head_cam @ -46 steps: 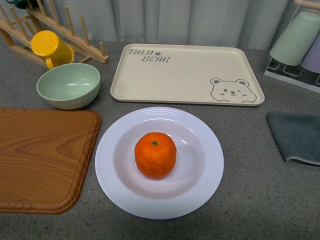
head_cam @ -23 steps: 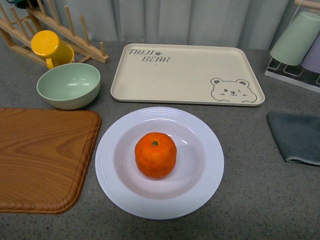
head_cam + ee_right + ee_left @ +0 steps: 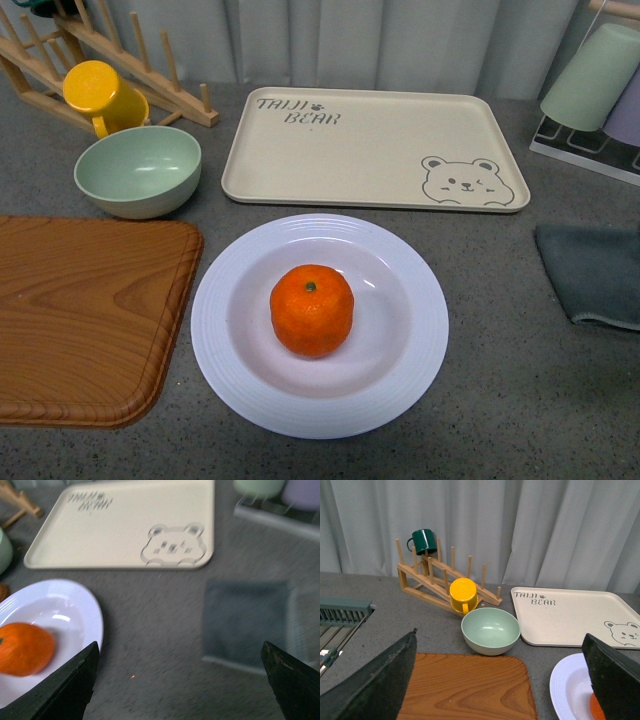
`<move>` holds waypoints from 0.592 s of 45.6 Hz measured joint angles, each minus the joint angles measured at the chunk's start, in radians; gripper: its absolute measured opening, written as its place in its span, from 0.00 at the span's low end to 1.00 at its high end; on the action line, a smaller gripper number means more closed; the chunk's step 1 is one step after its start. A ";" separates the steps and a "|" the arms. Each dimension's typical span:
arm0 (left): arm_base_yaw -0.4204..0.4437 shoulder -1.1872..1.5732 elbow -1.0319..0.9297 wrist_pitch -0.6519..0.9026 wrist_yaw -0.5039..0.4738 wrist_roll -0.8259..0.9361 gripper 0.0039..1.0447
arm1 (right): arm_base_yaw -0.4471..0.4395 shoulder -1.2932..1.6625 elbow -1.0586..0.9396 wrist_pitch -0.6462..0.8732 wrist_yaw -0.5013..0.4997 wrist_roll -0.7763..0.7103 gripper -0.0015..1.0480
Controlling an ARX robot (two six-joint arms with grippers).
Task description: Place orange and plate with both arms
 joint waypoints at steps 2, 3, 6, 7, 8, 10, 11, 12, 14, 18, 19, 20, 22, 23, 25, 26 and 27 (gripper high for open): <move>0.000 0.000 0.000 0.000 0.000 0.002 0.95 | -0.003 0.095 0.040 -0.008 -0.058 0.053 0.91; 0.000 0.000 0.000 0.000 0.000 0.002 0.94 | -0.003 0.140 0.060 -0.008 -0.085 0.072 0.91; 0.000 0.000 0.000 0.000 0.000 0.002 0.94 | -0.001 0.260 0.125 -0.021 -0.163 0.154 0.91; 0.000 0.000 0.000 0.000 0.000 0.002 0.94 | 0.001 0.296 0.146 -0.021 -0.188 0.171 0.91; 0.000 0.000 0.000 0.000 0.000 0.002 0.94 | 0.003 0.330 0.167 -0.021 -0.212 0.201 0.91; 0.000 0.000 0.000 0.000 0.000 0.002 0.94 | 0.014 0.406 0.215 -0.019 -0.261 0.258 0.91; 0.000 0.000 0.000 0.000 0.000 0.002 0.94 | 0.024 0.444 0.241 -0.013 -0.289 0.290 0.91; 0.000 0.000 0.000 0.000 0.000 0.002 0.94 | 0.034 0.480 0.265 -0.008 -0.319 0.322 0.91; 0.000 0.000 0.000 0.000 0.000 0.002 0.94 | 0.056 0.539 0.308 0.008 -0.377 0.381 0.91; 0.000 0.000 0.000 0.000 0.000 0.002 0.94 | 0.109 0.633 0.383 0.052 -0.448 0.500 0.91; 0.000 0.000 0.000 0.000 0.000 0.002 0.94 | 0.120 0.650 0.398 0.060 -0.451 0.522 0.91; 0.000 0.000 0.000 0.000 0.000 0.002 0.94 | 0.135 0.674 0.418 0.063 -0.449 0.542 0.91; 0.000 0.000 0.000 0.000 0.000 0.002 0.94 | 0.156 0.712 0.447 0.059 -0.452 0.561 0.91; 0.000 0.000 0.000 0.000 0.000 0.002 0.94 | 0.166 0.730 0.460 0.050 -0.455 0.566 0.91; 0.000 0.000 0.000 0.000 0.000 0.002 0.94 | 0.178 0.753 0.476 0.027 -0.457 0.568 0.91; 0.000 0.000 0.000 0.000 0.000 0.002 0.94 | 0.183 0.764 0.483 0.017 -0.459 0.570 0.91; 0.000 0.000 0.000 0.000 0.000 0.002 0.94 | 0.188 0.775 0.489 0.011 -0.463 0.571 0.91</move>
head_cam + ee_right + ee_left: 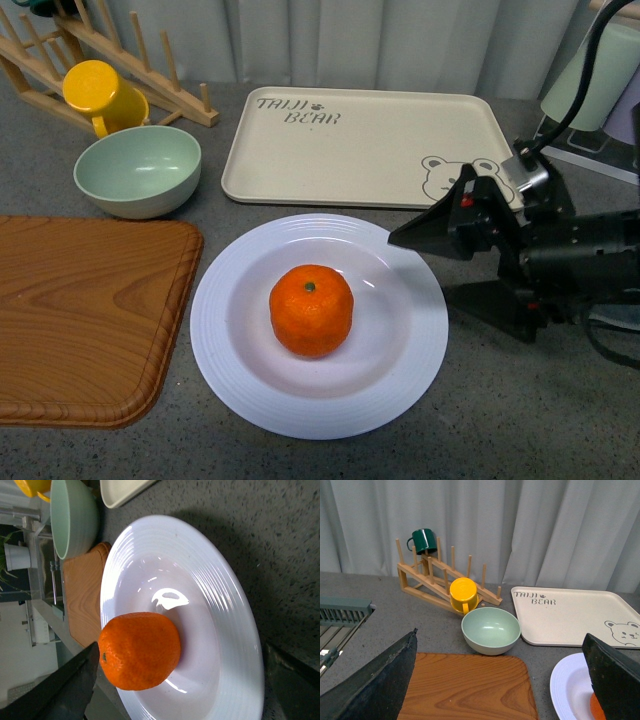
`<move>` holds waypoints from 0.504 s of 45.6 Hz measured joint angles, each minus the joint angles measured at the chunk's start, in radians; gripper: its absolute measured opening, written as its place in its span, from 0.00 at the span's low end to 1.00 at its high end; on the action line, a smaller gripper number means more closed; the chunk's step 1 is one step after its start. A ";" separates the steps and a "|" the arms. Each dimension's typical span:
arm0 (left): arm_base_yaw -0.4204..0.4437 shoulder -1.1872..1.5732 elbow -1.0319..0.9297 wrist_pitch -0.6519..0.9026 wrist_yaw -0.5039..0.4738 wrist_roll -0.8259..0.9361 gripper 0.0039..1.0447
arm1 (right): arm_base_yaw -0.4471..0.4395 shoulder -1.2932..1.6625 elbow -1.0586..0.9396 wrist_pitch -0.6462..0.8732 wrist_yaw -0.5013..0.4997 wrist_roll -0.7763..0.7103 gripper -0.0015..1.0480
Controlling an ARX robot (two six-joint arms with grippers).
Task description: Place orange and plate with both arms
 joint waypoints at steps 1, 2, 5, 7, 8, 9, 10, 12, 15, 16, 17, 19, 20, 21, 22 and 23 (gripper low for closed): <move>0.000 0.000 0.000 0.000 0.000 0.000 0.94 | 0.006 0.016 0.008 -0.006 -0.009 0.003 0.91; 0.000 0.000 0.000 0.000 0.000 0.000 0.94 | 0.013 0.031 0.014 -0.008 -0.014 0.010 0.91; 0.000 0.000 0.000 0.000 0.000 0.000 0.94 | 0.026 0.058 0.028 -0.009 -0.022 0.023 0.91; 0.000 0.000 0.000 0.000 0.000 0.000 0.94 | 0.032 0.068 0.036 -0.011 -0.026 0.028 0.91; 0.000 0.000 0.000 0.000 0.000 0.000 0.94 | 0.036 0.073 0.039 -0.009 -0.028 0.031 0.91; 0.000 0.000 0.000 0.000 0.000 0.000 0.94 | 0.039 0.077 0.041 -0.006 -0.031 0.036 0.91; 0.000 0.000 0.000 0.000 0.000 0.000 0.94 | 0.043 0.081 0.043 -0.003 -0.033 0.038 0.91; 0.000 0.000 0.000 0.000 0.000 0.000 0.94 | 0.050 0.089 0.048 -0.003 -0.032 0.041 0.91; 0.000 0.000 0.000 0.000 0.000 0.000 0.94 | 0.061 0.100 0.055 -0.003 -0.027 0.046 0.85; 0.000 0.000 0.000 0.000 0.000 0.000 0.94 | 0.064 0.103 0.056 -0.003 -0.025 0.045 0.80; 0.000 0.000 0.000 0.000 0.000 0.000 0.94 | 0.067 0.105 0.056 -0.004 -0.024 0.046 0.75; 0.000 0.000 0.000 0.000 0.000 0.000 0.94 | 0.070 0.108 0.058 -0.008 -0.016 0.045 0.67; 0.000 0.000 0.000 0.000 0.000 0.000 0.94 | 0.070 0.108 0.058 -0.009 -0.013 0.045 0.63; 0.000 0.000 0.000 0.000 0.000 0.000 0.94 | 0.070 0.111 0.059 -0.010 -0.012 0.046 0.60; 0.000 0.000 0.000 0.000 0.000 0.000 0.94 | 0.070 0.112 0.060 -0.012 -0.011 0.046 0.56; 0.000 0.000 0.000 0.000 0.000 0.000 0.94 | 0.070 0.114 0.062 -0.015 -0.007 0.045 0.53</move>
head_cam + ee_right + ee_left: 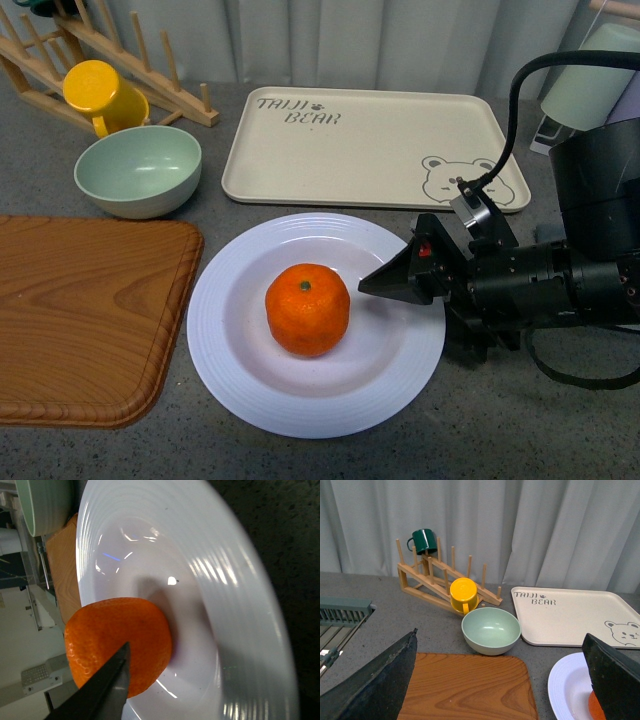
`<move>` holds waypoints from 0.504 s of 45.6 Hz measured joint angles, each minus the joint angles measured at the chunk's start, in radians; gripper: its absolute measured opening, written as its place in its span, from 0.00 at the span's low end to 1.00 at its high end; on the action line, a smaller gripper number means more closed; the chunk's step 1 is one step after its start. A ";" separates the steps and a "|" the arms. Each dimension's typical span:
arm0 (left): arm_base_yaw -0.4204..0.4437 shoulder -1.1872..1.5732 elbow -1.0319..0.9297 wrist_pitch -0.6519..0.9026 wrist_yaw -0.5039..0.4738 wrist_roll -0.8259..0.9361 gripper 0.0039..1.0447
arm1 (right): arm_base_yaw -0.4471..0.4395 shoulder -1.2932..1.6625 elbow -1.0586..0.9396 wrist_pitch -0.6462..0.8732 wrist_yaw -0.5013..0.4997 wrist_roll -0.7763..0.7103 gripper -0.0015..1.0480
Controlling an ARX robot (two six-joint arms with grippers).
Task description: Place orange and plate with both arms
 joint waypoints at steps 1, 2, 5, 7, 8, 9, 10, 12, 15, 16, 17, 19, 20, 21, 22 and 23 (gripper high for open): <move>0.000 0.000 0.000 0.000 0.000 0.000 0.94 | 0.000 0.002 0.002 -0.003 0.001 0.000 0.50; 0.000 0.000 0.000 0.000 0.000 0.000 0.94 | 0.000 0.005 0.002 -0.007 0.002 -0.001 0.46; 0.000 0.000 0.000 0.000 0.000 0.000 0.94 | 0.000 0.010 0.003 -0.021 0.005 -0.003 0.36; 0.000 0.000 0.000 0.000 0.000 0.000 0.94 | 0.000 0.013 0.003 -0.026 0.007 -0.006 0.30; 0.000 0.000 0.000 0.000 0.000 0.000 0.94 | 0.000 0.014 0.003 -0.026 0.008 -0.008 0.28; 0.000 0.000 0.000 0.000 0.000 0.000 0.94 | 0.000 0.015 0.003 -0.028 0.009 -0.009 0.25; 0.000 0.000 0.000 0.000 0.000 0.000 0.94 | 0.000 0.016 0.003 -0.028 0.009 -0.009 0.21; 0.000 0.000 0.000 0.000 0.000 0.000 0.94 | 0.000 0.018 0.003 -0.027 0.007 -0.009 0.15; 0.000 0.000 0.000 0.000 0.000 0.000 0.94 | 0.001 0.018 0.002 -0.021 -0.012 -0.012 0.06; 0.000 0.000 0.000 0.000 0.000 0.000 0.94 | 0.002 0.018 0.002 -0.016 -0.011 -0.016 0.05; 0.000 0.000 0.000 0.000 0.000 0.000 0.94 | 0.005 0.017 0.001 -0.008 -0.014 -0.016 0.04; 0.000 0.000 0.000 0.000 0.000 0.000 0.94 | 0.006 0.018 -0.009 0.021 -0.014 -0.010 0.04; 0.000 0.000 0.000 0.000 0.000 0.000 0.94 | 0.006 0.018 -0.012 0.030 -0.015 -0.006 0.04; 0.000 0.000 0.000 0.000 0.000 0.000 0.94 | 0.007 0.018 -0.020 0.050 -0.016 -0.002 0.04; 0.000 0.000 0.000 0.000 0.000 0.000 0.94 | 0.008 0.019 -0.028 0.070 -0.018 0.007 0.04; 0.000 0.000 0.000 0.000 0.000 0.000 0.94 | 0.007 0.021 -0.040 0.103 -0.026 0.019 0.04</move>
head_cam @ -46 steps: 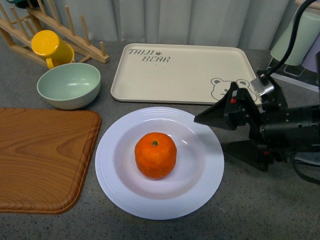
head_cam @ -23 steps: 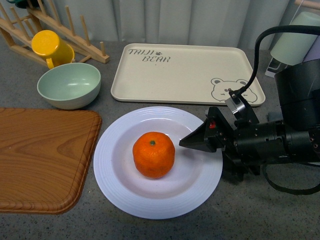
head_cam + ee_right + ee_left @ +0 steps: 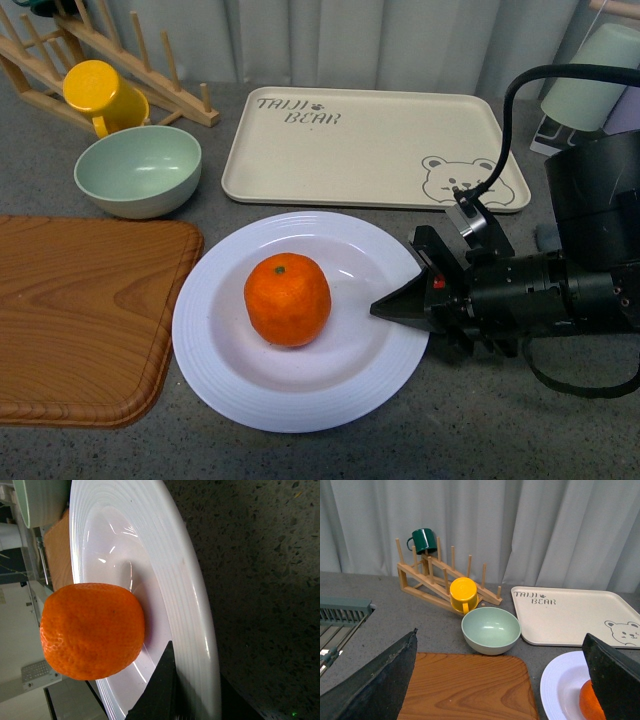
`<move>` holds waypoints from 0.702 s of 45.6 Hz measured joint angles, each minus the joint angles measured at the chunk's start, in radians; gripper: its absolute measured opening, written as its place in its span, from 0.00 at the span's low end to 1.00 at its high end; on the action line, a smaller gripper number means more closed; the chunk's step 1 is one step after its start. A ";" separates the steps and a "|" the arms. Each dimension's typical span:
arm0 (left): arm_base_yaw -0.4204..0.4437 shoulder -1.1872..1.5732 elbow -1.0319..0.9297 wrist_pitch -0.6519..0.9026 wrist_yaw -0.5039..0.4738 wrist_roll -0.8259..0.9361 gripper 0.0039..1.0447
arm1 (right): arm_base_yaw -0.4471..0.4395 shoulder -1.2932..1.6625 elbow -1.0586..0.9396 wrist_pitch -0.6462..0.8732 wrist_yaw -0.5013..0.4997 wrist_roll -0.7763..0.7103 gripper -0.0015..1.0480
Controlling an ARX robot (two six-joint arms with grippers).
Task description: Place orange and plate with both arms
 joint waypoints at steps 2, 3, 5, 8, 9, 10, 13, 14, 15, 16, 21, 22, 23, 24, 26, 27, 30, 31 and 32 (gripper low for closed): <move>0.000 0.000 0.000 0.000 0.000 0.000 0.94 | -0.001 0.003 -0.021 0.073 -0.021 0.034 0.04; 0.000 0.000 0.000 0.000 0.000 0.000 0.94 | -0.002 0.004 -0.036 0.129 -0.033 0.068 0.04; 0.000 0.000 0.000 0.000 0.000 0.000 0.94 | -0.004 0.010 -0.064 0.264 -0.058 0.143 0.04; 0.000 0.000 0.000 0.000 0.000 0.000 0.94 | -0.008 0.019 -0.080 0.401 -0.074 0.226 0.04; 0.000 0.000 0.000 0.000 0.000 0.000 0.94 | -0.009 0.022 -0.082 0.440 -0.072 0.252 0.04; 0.000 0.000 0.000 0.000 0.000 0.000 0.94 | -0.011 0.026 -0.083 0.473 -0.069 0.277 0.04; 0.000 0.000 0.000 0.000 0.000 0.000 0.94 | -0.015 0.036 -0.077 0.554 -0.043 0.346 0.04; 0.000 0.000 0.000 0.000 0.000 0.000 0.94 | -0.015 0.037 -0.075 0.557 -0.037 0.354 0.04; 0.000 0.000 0.000 0.000 0.000 0.000 0.94 | -0.016 0.038 -0.069 0.558 -0.023 0.369 0.04; 0.000 0.000 0.000 0.000 0.000 0.000 0.94 | -0.016 0.039 -0.063 0.557 -0.008 0.381 0.04; 0.000 0.000 0.000 0.000 0.000 0.000 0.94 | -0.016 0.052 -0.028 0.534 0.074 0.425 0.04; 0.000 0.000 0.000 0.000 0.000 0.000 0.94 | -0.015 0.054 -0.020 0.528 0.090 0.432 0.04; 0.000 0.000 0.000 0.000 0.000 0.000 0.94 | -0.014 0.056 -0.011 0.522 0.108 0.438 0.04; 0.000 0.000 0.000 0.000 0.000 0.000 0.94 | -0.013 0.060 -0.003 0.520 0.126 0.446 0.04; 0.000 0.000 0.000 0.000 0.000 0.000 0.94 | -0.010 0.065 0.016 0.517 0.160 0.460 0.04; 0.000 0.000 0.000 0.000 0.000 0.000 0.94 | -0.010 0.066 0.022 0.515 0.164 0.462 0.04; 0.000 0.000 0.000 0.000 0.000 0.000 0.94 | 0.000 0.075 0.070 0.494 0.242 0.488 0.04; 0.000 0.000 0.000 0.000 0.000 0.000 0.94 | 0.005 0.081 0.094 0.483 0.268 0.498 0.04; 0.000 0.000 0.000 0.000 0.000 0.000 0.94 | 0.010 0.086 0.119 0.466 0.296 0.507 0.04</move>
